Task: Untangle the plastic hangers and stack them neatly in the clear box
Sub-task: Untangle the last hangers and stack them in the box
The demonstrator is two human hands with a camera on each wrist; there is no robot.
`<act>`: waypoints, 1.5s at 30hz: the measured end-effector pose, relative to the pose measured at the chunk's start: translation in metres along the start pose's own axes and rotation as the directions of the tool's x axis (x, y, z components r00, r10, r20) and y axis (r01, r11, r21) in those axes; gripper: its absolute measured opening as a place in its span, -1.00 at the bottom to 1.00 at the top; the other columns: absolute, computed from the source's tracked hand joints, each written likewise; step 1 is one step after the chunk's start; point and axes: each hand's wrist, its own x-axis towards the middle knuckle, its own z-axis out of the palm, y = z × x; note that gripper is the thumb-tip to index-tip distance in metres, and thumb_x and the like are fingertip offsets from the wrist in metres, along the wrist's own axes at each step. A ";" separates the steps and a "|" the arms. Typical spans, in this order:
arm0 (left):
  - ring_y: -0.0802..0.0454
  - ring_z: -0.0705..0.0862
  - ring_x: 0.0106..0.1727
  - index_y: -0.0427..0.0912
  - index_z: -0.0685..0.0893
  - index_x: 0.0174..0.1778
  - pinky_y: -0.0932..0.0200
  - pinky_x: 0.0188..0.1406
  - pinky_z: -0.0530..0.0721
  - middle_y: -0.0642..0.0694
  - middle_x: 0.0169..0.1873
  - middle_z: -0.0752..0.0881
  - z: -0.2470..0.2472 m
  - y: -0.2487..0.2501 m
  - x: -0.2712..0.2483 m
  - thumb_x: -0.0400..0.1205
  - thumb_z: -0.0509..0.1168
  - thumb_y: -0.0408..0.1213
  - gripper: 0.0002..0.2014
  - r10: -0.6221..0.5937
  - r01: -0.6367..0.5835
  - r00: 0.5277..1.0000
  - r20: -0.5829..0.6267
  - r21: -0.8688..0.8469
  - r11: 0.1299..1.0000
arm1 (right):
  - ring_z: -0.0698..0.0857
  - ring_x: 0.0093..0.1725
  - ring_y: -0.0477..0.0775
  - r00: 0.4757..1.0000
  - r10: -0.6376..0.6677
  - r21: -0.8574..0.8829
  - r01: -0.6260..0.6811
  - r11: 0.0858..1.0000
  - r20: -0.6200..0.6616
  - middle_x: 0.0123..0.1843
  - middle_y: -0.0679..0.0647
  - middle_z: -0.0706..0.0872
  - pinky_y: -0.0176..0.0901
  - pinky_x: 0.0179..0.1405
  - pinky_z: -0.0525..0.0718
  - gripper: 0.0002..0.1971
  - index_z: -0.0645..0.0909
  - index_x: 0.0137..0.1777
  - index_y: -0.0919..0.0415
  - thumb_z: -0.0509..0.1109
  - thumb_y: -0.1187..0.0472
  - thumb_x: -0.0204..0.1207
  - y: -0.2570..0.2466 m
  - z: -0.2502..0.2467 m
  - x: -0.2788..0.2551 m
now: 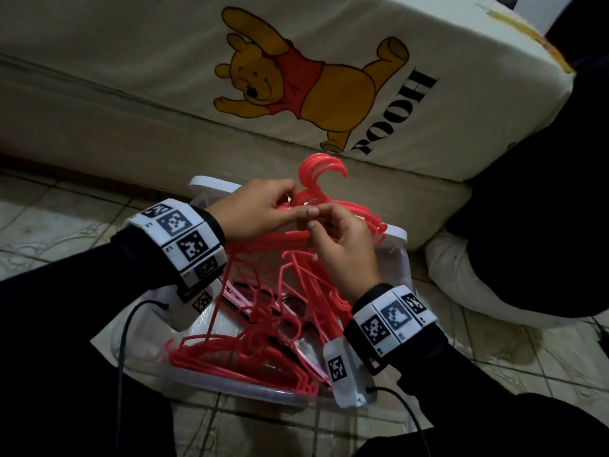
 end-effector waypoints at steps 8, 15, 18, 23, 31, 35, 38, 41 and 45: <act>-0.09 0.69 0.02 -0.18 0.66 0.14 -0.08 0.08 0.60 -0.14 -0.02 0.76 -0.003 -0.010 0.004 0.65 0.20 0.07 -0.61 -0.011 0.018 0.998 -0.056 0.135 0.991 | 0.61 -0.36 -0.11 0.994 0.108 -0.214 -0.100 0.972 0.025 -0.33 -0.12 0.62 -0.09 -0.20 0.63 -0.80 0.49 -0.13 0.04 0.44 0.32 0.44 0.019 0.011 -0.014; 0.12 0.63 -0.23 -0.09 0.61 -0.02 0.25 -0.23 0.54 -0.01 -0.24 0.69 -0.006 -0.004 0.008 0.68 0.18 0.00 -0.76 -0.062 0.049 0.988 -0.139 -0.099 0.994 | 0.67 0.13 0.17 0.786 0.233 -0.419 0.037 0.907 0.573 0.15 0.19 0.70 -0.02 0.12 0.59 -0.67 0.46 0.21 0.28 0.41 0.15 0.54 0.021 0.039 -0.039; 0.25 0.55 -0.35 -0.04 0.61 -0.05 0.34 -0.37 0.46 0.08 -0.34 0.63 -0.007 -0.004 0.008 0.67 0.19 0.02 -0.77 -0.080 0.065 0.986 -0.146 -0.105 0.992 | 0.69 0.06 0.23 0.822 0.182 -0.390 0.052 0.919 0.540 0.05 0.24 0.74 0.00 0.00 0.59 -0.87 0.49 0.06 0.31 0.31 0.27 0.59 0.023 0.044 -0.042; -0.01 0.71 0.02 -0.17 0.67 0.13 -0.04 0.11 0.63 -0.09 -0.05 0.76 -0.015 -0.009 0.007 0.63 0.25 0.06 -0.63 -0.058 0.061 0.991 -0.121 0.022 0.998 | 0.69 -0.21 0.01 0.913 0.071 -0.308 0.062 0.949 0.401 -0.16 0.08 0.74 -0.26 -0.19 0.53 -0.84 0.55 0.10 0.24 0.36 0.34 0.55 0.023 0.035 -0.039; -0.04 0.68 0.00 -0.13 0.66 0.14 -0.05 0.09 0.60 -0.10 -0.04 0.75 -0.010 -0.012 0.003 0.61 0.24 0.13 -0.59 -0.080 0.090 0.995 -0.064 0.171 0.981 | 0.73 -0.05 0.13 0.924 -0.177 -0.510 0.338 0.791 0.339 -0.02 0.02 0.76 0.01 -0.14 0.65 -0.86 0.62 0.10 0.09 0.29 0.17 0.60 0.014 0.018 -0.029; -0.03 0.67 -0.10 -0.12 0.64 0.03 0.02 -0.06 0.61 -0.06 -0.16 0.72 -0.004 -0.012 0.002 0.61 0.25 0.11 -0.65 -0.064 0.067 0.998 -0.020 0.164 0.984 | 0.69 -0.25 0.25 0.873 -0.290 -0.603 0.482 0.635 0.392 -0.25 0.15 0.71 -0.03 -0.31 0.56 -0.90 0.68 -0.04 0.24 0.36 0.26 0.52 0.001 0.015 -0.025; 0.01 0.66 -0.16 0.09 0.56 -0.12 0.12 -0.18 0.55 0.01 -0.23 0.70 0.001 -0.010 -0.001 0.62 0.26 0.07 -0.85 -0.027 0.026 1.000 0.002 0.151 0.988 | 0.68 -0.26 0.26 0.868 -0.272 -0.579 0.484 0.656 0.417 -0.27 0.18 0.69 -0.03 -0.33 0.52 -0.90 0.68 -0.05 0.27 0.39 0.29 0.49 -0.002 0.016 -0.026; 0.01 0.67 -0.13 0.10 0.59 -0.07 0.09 -0.09 0.58 -0.01 -0.17 0.72 0.003 -0.010 0.000 0.63 0.25 0.07 -0.85 -0.022 0.020 1.000 0.007 0.142 0.990 | 0.70 -0.21 0.26 0.835 -0.224 -0.554 0.511 0.658 0.503 -0.23 0.18 0.72 0.03 -0.27 0.56 -0.88 0.71 -0.02 0.25 0.39 0.29 0.49 0.002 0.019 -0.028; -0.02 0.68 -0.04 -0.09 0.66 0.17 -0.02 0.04 0.62 -0.06 -0.07 0.75 0.001 -0.014 0.006 0.60 0.22 0.15 -0.58 -0.063 0.060 0.998 0.013 0.165 0.985 | 0.72 -0.26 0.17 0.747 -0.236 -0.541 0.627 0.561 0.621 -0.28 0.11 0.73 -0.10 -0.31 0.52 -0.85 0.74 -0.05 0.17 0.46 0.31 0.40 0.008 0.022 -0.037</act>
